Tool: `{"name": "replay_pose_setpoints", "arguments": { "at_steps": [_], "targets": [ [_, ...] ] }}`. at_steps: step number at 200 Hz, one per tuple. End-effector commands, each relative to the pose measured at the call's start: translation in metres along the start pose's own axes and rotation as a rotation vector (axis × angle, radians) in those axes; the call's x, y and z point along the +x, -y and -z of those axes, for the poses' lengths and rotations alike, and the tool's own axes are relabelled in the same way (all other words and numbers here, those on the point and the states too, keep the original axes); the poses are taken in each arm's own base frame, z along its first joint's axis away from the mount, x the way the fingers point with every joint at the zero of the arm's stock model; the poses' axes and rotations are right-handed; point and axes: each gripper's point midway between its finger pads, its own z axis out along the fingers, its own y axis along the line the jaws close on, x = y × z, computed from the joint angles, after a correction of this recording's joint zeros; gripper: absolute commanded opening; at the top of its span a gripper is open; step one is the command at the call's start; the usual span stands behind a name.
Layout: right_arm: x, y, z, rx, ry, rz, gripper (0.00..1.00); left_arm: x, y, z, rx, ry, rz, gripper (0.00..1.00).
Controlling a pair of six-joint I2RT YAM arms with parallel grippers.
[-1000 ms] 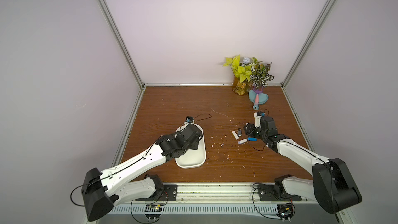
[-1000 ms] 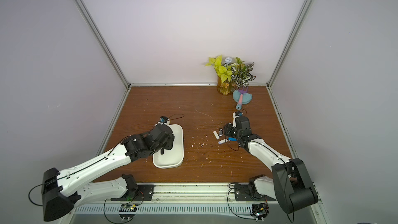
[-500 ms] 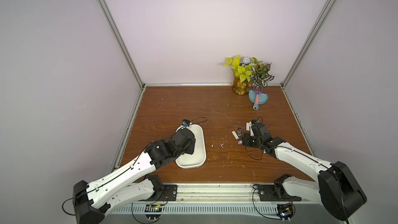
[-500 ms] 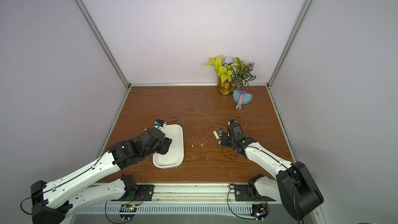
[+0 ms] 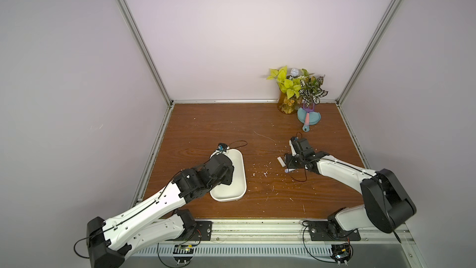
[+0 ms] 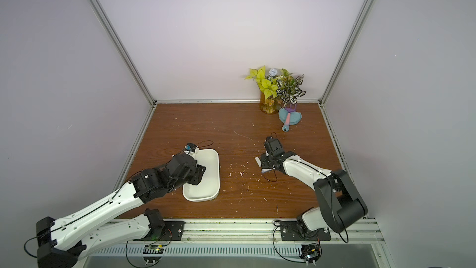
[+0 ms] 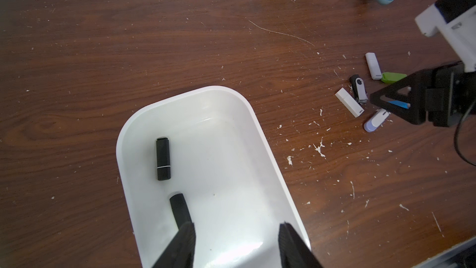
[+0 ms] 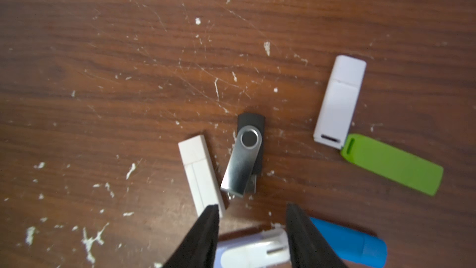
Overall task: Put the usb flash drive into the storage box
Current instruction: Pick up the USB flash from the center of the board.
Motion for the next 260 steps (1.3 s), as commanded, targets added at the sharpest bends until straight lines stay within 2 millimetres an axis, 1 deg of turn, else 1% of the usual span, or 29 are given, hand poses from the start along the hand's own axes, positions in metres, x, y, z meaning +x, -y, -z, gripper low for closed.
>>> {"name": "replay_pose_setpoints", "arguments": {
  "at_steps": [1, 23, 38, 55, 89, 112, 124, 136, 156, 175, 188, 229, 237, 260],
  "targets": [
    [0.001, -0.003, -0.006, 0.002, -0.044, 0.022, 0.44, 0.002, -0.004, 0.000, -0.008, 0.000, -0.007, 0.52],
    [0.004, -0.009, -0.013, -0.030, -0.058, 0.027, 0.43, 0.001, -0.005, -0.001, -0.014, 0.002, -0.006, 0.52],
    [0.006, -0.006, -0.016, -0.010, -0.076, 0.023, 0.43, 0.002, -0.005, -0.001, -0.015, 0.000, -0.007, 0.52],
    [0.014, -0.005, -0.016, -0.013, -0.097, 0.002, 0.42, 0.003, -0.005, -0.002, -0.017, -0.003, -0.008, 0.52],
    [0.033, -0.001, -0.009, -0.029, -0.108, -0.045, 0.47, 0.003, -0.006, -0.002, -0.017, -0.003, -0.008, 0.52],
    [0.046, -0.001, -0.004, -0.049, -0.130, -0.061, 0.49, 0.003, -0.006, -0.002, -0.018, -0.005, -0.008, 0.52],
    [0.052, -0.004, -0.001, -0.081, -0.139, -0.067, 0.51, 0.003, -0.005, -0.002, -0.017, -0.004, -0.008, 0.53],
    [0.057, -0.001, 0.004, -0.078, -0.140, -0.077, 0.52, 0.003, -0.006, -0.002, -0.018, -0.003, -0.008, 0.53],
    [0.060, -0.001, 0.011, -0.090, -0.132, -0.095, 0.53, 0.003, -0.006, -0.002, -0.020, 0.000, -0.007, 0.53],
    [0.068, -0.011, 0.019, -0.166, -0.142, -0.120, 0.53, 0.003, -0.006, -0.002, -0.019, -0.001, -0.007, 0.53],
    [0.070, -0.016, 0.023, -0.206, -0.131, -0.133, 0.53, 0.003, -0.006, -0.002, -0.020, -0.001, -0.007, 0.53],
    [0.078, -0.032, 0.025, -0.302, -0.150, -0.125, 0.52, 0.003, -0.006, -0.002, -0.019, -0.001, -0.006, 0.53],
    [0.079, -0.032, 0.024, -0.290, -0.151, -0.122, 0.52, 0.003, -0.007, -0.002, -0.021, 0.000, -0.006, 0.53],
    [0.077, -0.023, 0.021, -0.219, -0.135, -0.115, 0.52, 0.003, -0.007, -0.001, -0.021, 0.002, -0.004, 0.54]
  ]
}}
